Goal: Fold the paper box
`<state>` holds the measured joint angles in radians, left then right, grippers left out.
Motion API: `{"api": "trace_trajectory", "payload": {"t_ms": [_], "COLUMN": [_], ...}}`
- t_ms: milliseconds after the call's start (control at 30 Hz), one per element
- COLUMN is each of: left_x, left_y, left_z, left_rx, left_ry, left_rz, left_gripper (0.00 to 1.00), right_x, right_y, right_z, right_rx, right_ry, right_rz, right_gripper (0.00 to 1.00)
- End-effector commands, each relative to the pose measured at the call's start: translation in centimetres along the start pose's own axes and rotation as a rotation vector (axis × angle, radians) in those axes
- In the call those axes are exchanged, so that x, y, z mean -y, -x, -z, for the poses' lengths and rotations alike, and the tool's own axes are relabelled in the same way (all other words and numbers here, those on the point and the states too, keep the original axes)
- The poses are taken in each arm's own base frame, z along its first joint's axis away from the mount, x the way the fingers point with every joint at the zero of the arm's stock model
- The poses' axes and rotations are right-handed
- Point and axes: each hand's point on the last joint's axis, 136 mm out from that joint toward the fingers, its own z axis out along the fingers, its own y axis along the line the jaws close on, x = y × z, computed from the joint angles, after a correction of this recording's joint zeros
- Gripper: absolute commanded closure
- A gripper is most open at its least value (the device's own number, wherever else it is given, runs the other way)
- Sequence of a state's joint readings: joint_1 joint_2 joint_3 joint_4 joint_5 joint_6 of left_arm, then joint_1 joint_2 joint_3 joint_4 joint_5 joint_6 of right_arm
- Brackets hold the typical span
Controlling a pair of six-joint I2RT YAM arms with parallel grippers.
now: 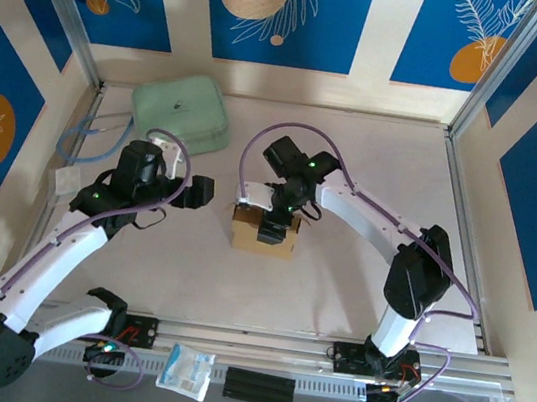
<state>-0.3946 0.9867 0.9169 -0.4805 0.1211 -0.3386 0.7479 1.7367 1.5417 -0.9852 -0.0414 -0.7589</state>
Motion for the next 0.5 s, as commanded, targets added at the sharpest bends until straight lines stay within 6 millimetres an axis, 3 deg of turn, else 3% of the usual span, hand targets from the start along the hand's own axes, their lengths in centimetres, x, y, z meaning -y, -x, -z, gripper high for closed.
{"api": "trace_trajectory", "payload": {"t_ms": [0,167,300,367,467], "left_x": [1.5,3.8,5.0,5.4,5.0], "left_y": [-0.8,-1.6,-2.1,-2.6,-3.4], "left_z": [-0.1,-0.2,-0.3,-0.6,-1.5], "left_rx": [-0.043,-0.054,-0.073,-0.092,-0.119], "left_ry": [-0.100,-0.246,-0.324,-0.343,-0.327], "left_rz": [-0.127,-0.228,-0.273,-0.302,-0.314], "left_gripper": [0.04,0.05,0.06,0.06,0.06], "right_x": [-1.1,-1.4,-0.4,0.5,0.6], "right_y": [2.1,3.7,4.6,4.2,1.6], "right_z": [3.2,5.7,8.3,9.5,10.5], "right_rx": [0.118,0.227,0.355,0.423,0.464], "right_ry": [0.005,-0.006,-0.088,-0.151,-0.156], "right_rz": [-0.013,-0.057,-0.189,-0.354,-0.636], "right_gripper": [0.16,0.16,0.17,0.16,0.16]}}
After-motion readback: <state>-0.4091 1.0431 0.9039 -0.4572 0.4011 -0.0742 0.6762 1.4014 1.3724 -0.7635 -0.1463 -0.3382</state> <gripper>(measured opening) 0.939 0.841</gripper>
